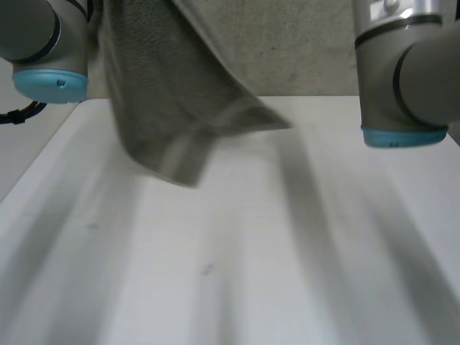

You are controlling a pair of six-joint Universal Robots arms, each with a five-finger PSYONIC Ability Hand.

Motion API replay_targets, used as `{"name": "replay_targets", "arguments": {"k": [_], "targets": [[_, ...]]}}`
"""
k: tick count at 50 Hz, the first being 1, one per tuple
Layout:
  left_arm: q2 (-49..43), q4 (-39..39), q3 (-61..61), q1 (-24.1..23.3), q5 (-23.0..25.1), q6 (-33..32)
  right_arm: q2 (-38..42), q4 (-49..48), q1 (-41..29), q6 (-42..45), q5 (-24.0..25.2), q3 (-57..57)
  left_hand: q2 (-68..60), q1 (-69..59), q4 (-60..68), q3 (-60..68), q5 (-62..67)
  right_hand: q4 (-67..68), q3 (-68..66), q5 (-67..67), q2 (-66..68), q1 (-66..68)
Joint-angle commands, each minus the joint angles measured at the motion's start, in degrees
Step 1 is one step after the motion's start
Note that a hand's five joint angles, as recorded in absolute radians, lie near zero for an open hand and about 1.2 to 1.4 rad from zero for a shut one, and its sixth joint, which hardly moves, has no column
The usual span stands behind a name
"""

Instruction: Fold the towel.

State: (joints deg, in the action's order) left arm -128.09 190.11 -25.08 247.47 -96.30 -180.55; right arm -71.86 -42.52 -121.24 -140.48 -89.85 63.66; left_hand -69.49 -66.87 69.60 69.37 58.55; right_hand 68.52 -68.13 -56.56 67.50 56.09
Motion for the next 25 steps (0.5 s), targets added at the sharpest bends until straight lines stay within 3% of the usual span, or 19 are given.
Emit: {"name": "replay_targets", "arguments": {"k": [1, 4, 6, 8, 9, 10, 11, 13, 14, 16, 19, 21, 25], "targets": [[8.0, 0.1, -26.9, 0.7, 0.8, 0.0, -0.4, 8.6, 0.1, 0.1, 5.4, 10.0, -10.5, -13.1, 10.4, 10.6, 11.5, 11.5, -11.9, -13.4, 12.5, 23.9], [9.1, 0.4, -31.3, 1.0, 0.8, 0.0, 0.4, 16.7, -0.1, 0.0, 4.9, 12.0, -10.5, -13.1, 10.4, 10.6, 11.5, 11.5, -11.9, -13.4, 12.5, 23.9], [11.2, 0.6, -40.6, 1.1, 0.8, -1.7, 0.6, 21.0, 0.1, -0.6, 4.6, 12.9, -10.5, -13.1, 10.4, 10.6, 11.5, 11.5, -11.9, -13.4, 12.5, 23.9], [12.2, 0.6, -43.3, 1.1, 0.8, -3.3, 2.0, 27.1, -0.1, -2.2, 4.4, 13.9, -10.5, -13.1, 10.4, 10.6, 11.5, -9.2, 8.8, 7.2, -8.2, 3.2], [13.2, 0.6, -45.8, 1.1, 0.8, -5.7, 2.0, 27.1, -0.1, -2.2, 4.4, 14.0, -10.5, -13.1, 10.4, 10.6, 11.5, -9.3, 8.9, 7.4, -8.3, 3.1], [13.2, 0.6, -45.8, 1.1, 0.8, -5.7, 3.0, 29.3, -0.1, -4.3, 4.3, 14.0, -10.5, -13.1, 10.4, 10.6, 11.5, -22.6, 22.3, 20.7, -21.6, -10.2], [14.2, 0.4, -47.7, 1.1, 0.7, -8.5, 3.0, 29.3, -0.1, -4.3, 4.3, 14.0, -10.5, -13.1, 10.4, 10.6, 11.5, -22.8, 22.4, 20.8, -21.8, -10.3], [15.2, 0.2, -48.9, 1.1, 0.6, -11.5, 3.9, 31.5, 0.6, -12.2, 4.3, 13.5, -10.5, -13.1, 10.4, 10.6, 11.5, -37.4, 37.0, 35.4, -36.3, -24.9], [16.5, -0.1, -50.1, 0.6, 0.5, -14.4, 3.9, 31.5, 0.6, -12.3, 4.3, 13.5, -10.5, -13.1, 10.4, 10.6, 11.5, -37.4, 37.0, 35.4, -36.4, -25.0], [18.1, -0.7, -51.3, 0.4, 0.5, -17.3, 4.4, 32.8, 1.8, -23.8, 4.9, 12.5, -10.5, -13.1, 10.4, 10.6, 11.5, -49.5, 49.1, 47.5, -48.5, -37.0], [22.3, -2.7, -53.1, -0.1, 0.4, -23.0, 5.0, 33.9, 2.1, -28.6, 5.4, 11.8, -10.5, -13.1, 10.4, 10.6, 11.5, -50.5, 50.1, 48.6, -49.5, -38.1], [24.5, -4.0, -53.5, -0.4, 0.2, -25.4, 7.0, 37.1, 2.1, -36.1, 8.2, 9.8, -10.5, -13.1, 10.4, 10.6, 11.5, -51.2, 50.8, 49.2, -50.2, -38.8], [29.9, -7.6, -53.2, -2.0, -1.3, -29.6, 9.6, 38.8, 1.7, -41.8, 12.1, 7.6, -10.5, -13.1, 10.4, 10.6, 11.5, -51.9, 51.5, 49.9, -50.9, -39.4]]}}
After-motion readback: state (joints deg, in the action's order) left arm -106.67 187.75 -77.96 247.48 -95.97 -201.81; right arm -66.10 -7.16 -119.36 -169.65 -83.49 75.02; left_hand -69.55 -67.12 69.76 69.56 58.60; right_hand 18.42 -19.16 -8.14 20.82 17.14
